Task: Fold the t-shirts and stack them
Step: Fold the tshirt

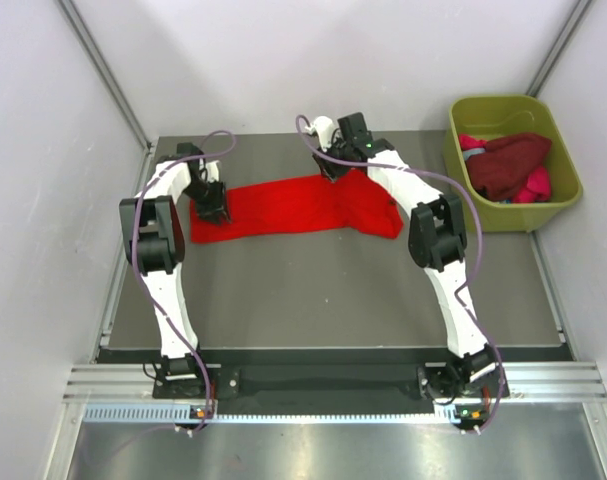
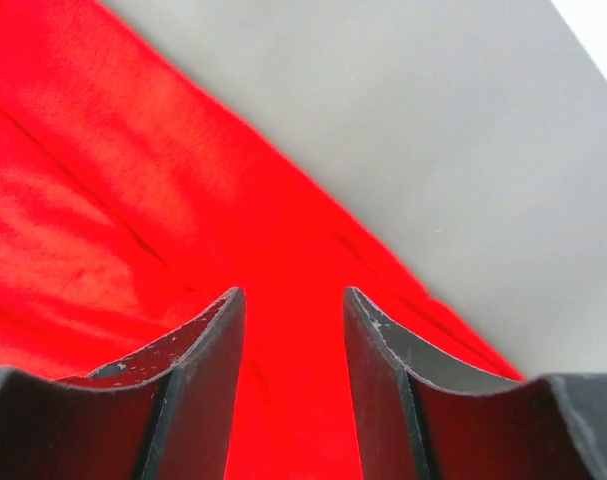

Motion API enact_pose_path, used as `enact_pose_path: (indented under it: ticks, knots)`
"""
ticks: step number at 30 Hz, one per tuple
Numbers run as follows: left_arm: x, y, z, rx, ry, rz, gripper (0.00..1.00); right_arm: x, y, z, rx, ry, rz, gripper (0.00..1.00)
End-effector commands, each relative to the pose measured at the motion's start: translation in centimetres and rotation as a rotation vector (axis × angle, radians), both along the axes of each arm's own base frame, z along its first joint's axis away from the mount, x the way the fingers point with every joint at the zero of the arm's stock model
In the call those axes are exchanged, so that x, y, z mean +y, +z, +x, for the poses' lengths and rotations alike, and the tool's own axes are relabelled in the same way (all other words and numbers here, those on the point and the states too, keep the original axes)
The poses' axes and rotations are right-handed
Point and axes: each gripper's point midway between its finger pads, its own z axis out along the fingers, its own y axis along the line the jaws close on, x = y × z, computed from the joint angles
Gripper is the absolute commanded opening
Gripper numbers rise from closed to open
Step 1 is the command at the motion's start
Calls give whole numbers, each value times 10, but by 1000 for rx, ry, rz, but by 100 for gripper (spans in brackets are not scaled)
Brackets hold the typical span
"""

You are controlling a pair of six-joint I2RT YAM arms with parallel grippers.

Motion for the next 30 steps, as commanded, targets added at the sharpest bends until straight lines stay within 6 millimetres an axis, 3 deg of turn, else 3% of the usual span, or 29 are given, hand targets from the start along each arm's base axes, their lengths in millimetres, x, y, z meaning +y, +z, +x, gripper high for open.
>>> enact_pose_path:
  ticks: [1, 4, 8, 9, 14, 16, 22, 27, 29, 30]
  knots:
    - [5, 3, 0, -22, 5, 46, 42, 4, 57, 13, -145, 1, 29, 45]
    - [9, 4, -1, -20, 5, 61, 43, -1, 45, 7, -111, -6, 5, 45]
    - [12, 12, 0, -32, 14, 65, 42, -15, 50, -15, -58, -39, 13, 45]
    - [14, 13, 0, -31, 18, 60, 42, -24, 48, -29, -35, -49, 1, 44]
    - [26, 13, 1, -32, 20, 62, 43, -66, 35, -63, 81, -115, -4, 45]
    - [28, 10, 1, -21, 25, 60, 42, -88, 23, -73, 140, -152, -20, 45]
    - [28, 6, 7, -22, 22, 61, 43, -123, -24, -95, 312, -213, -48, 45]
    - [29, 6, 13, -31, 24, 56, 43, -126, -59, -108, 416, -201, -56, 45]
    - [31, 6, 15, -35, 25, 67, 43, -120, -68, -122, 501, -160, -43, 45]
    - [32, 4, 15, -33, 22, 74, 43, -122, -85, -135, 582, -155, -64, 45]
